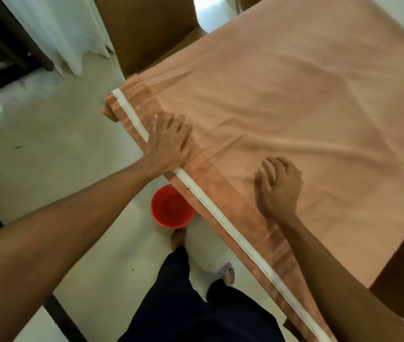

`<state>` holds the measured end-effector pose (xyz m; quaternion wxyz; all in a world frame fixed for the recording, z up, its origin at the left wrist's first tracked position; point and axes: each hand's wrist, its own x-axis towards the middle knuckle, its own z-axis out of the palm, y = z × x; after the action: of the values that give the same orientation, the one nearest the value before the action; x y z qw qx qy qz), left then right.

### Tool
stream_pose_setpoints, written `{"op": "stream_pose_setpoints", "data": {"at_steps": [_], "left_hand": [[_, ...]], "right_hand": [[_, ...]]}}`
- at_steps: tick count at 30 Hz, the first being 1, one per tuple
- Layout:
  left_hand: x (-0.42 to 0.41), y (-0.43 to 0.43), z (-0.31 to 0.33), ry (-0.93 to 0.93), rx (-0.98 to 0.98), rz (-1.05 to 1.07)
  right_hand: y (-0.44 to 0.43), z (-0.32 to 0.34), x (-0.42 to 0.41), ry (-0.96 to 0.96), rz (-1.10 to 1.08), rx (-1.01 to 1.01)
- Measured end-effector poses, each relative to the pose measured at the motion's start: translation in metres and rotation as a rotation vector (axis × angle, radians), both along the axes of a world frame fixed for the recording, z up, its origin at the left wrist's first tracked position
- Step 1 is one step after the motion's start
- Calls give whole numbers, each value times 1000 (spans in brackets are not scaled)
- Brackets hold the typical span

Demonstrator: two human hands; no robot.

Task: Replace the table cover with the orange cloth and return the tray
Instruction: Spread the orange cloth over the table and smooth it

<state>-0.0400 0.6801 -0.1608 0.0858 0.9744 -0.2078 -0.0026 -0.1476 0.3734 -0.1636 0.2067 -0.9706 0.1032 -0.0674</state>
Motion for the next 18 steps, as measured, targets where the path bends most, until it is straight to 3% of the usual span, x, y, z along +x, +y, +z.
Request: {"op": "stream_pose_setpoints", "data": {"at_steps": [6,12,18], "left_hand": [[-77,-100,-10,-43,-179,-244],[-118,-108,-18,-118,-229,-46],[-142,-92,-14,-203,-149,-50]], "right_hand": [[-89,-12,-87,253,39,-225],[-67,-15,-111,240,37,-202],[-51,-19,-140,221,41,-120]]}}
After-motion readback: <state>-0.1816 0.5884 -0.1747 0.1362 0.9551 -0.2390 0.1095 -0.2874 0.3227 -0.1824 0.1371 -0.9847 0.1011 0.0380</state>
